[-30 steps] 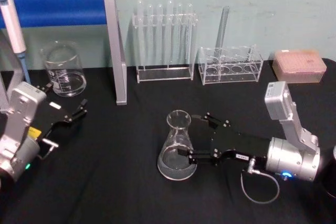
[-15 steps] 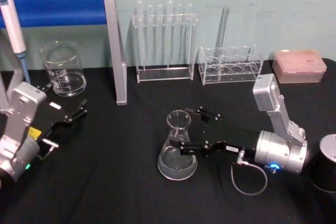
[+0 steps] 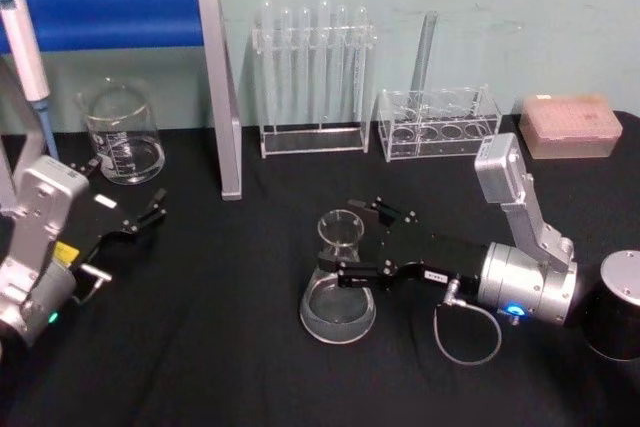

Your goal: Grasp the erlenmeyer flask with one hand, shake it three times, then place it back.

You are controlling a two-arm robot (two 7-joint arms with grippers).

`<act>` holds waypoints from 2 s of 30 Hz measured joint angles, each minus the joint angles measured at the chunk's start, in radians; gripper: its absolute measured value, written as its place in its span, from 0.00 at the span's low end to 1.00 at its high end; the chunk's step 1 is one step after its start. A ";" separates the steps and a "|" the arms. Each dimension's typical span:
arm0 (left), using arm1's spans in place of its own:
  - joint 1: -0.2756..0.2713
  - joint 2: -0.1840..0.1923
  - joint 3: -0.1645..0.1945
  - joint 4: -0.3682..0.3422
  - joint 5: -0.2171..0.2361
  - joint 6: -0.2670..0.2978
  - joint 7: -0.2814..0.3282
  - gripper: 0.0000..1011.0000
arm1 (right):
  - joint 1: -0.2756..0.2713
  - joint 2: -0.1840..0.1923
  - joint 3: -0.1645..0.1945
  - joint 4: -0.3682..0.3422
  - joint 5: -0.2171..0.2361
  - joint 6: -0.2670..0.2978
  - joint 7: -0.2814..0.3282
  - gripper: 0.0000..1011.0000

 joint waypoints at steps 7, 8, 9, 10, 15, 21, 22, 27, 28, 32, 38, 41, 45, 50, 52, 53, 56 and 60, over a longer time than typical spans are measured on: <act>0.000 0.000 0.000 0.000 0.000 0.000 0.000 0.99 | 0.000 0.000 0.000 0.000 0.000 0.000 0.000 0.99; 0.000 0.000 0.000 0.000 0.000 0.000 0.000 0.99 | -0.001 0.000 0.000 0.000 0.000 0.000 0.000 0.99; 0.000 0.000 0.000 0.000 0.000 0.000 0.000 0.99 | -0.001 0.001 0.000 0.000 0.000 0.000 0.000 0.99; 0.000 0.000 0.000 0.000 0.000 0.000 0.000 0.99 | -0.001 0.001 0.000 -0.001 0.000 0.000 0.000 0.99; 0.000 0.000 0.000 0.000 0.000 0.000 0.000 0.99 | -0.001 0.001 0.000 -0.001 0.000 0.000 0.000 0.99; 0.000 0.000 0.000 0.000 0.000 0.000 0.000 0.99 | -0.002 0.001 0.001 -0.001 0.000 0.000 0.000 0.99; 0.000 0.000 0.000 0.000 0.000 0.000 0.000 0.99 | -0.002 0.002 0.001 -0.001 0.000 0.000 0.000 0.99; 0.000 0.000 0.000 0.000 0.000 0.000 0.000 0.99 | -0.002 0.002 0.001 -0.002 0.000 -0.001 0.000 0.97; 0.000 0.000 0.000 0.000 0.000 0.000 0.000 0.99 | -0.002 0.002 0.001 -0.002 0.000 -0.001 0.000 0.97; 0.000 0.000 0.000 0.000 0.000 0.000 0.000 0.99 | -0.002 0.002 0.002 -0.002 0.000 -0.001 0.000 0.85; 0.000 0.000 0.000 0.000 0.000 0.000 0.000 0.99 | -0.002 0.002 0.002 -0.002 0.000 -0.001 0.000 0.70; 0.000 0.000 0.000 0.000 0.000 0.000 0.000 0.99 | -0.002 0.002 0.002 -0.002 0.000 -0.001 0.000 0.62; 0.000 0.000 0.000 0.000 0.000 0.000 0.000 0.99 | -0.002 0.002 0.001 -0.002 0.000 -0.001 0.000 0.50; 0.000 0.000 0.000 0.000 0.000 0.000 0.000 0.99 | -0.002 0.002 0.002 -0.002 0.000 -0.001 0.000 0.45; 0.000 0.000 0.000 0.000 0.000 0.000 0.000 0.99 | -0.002 0.002 0.001 -0.002 0.000 -0.001 0.000 0.45; 0.000 0.000 0.000 0.000 0.000 0.000 0.000 0.99 | -0.002 0.002 0.001 -0.002 0.000 -0.001 0.000 0.45; 0.000 0.000 0.000 0.000 0.000 0.000 0.000 0.99 | -0.002 0.002 0.001 -0.002 0.000 -0.001 0.000 0.45; 0.000 0.000 0.000 0.000 0.000 0.000 0.000 0.99 | -0.002 0.002 0.001 -0.002 0.000 -0.001 0.000 0.45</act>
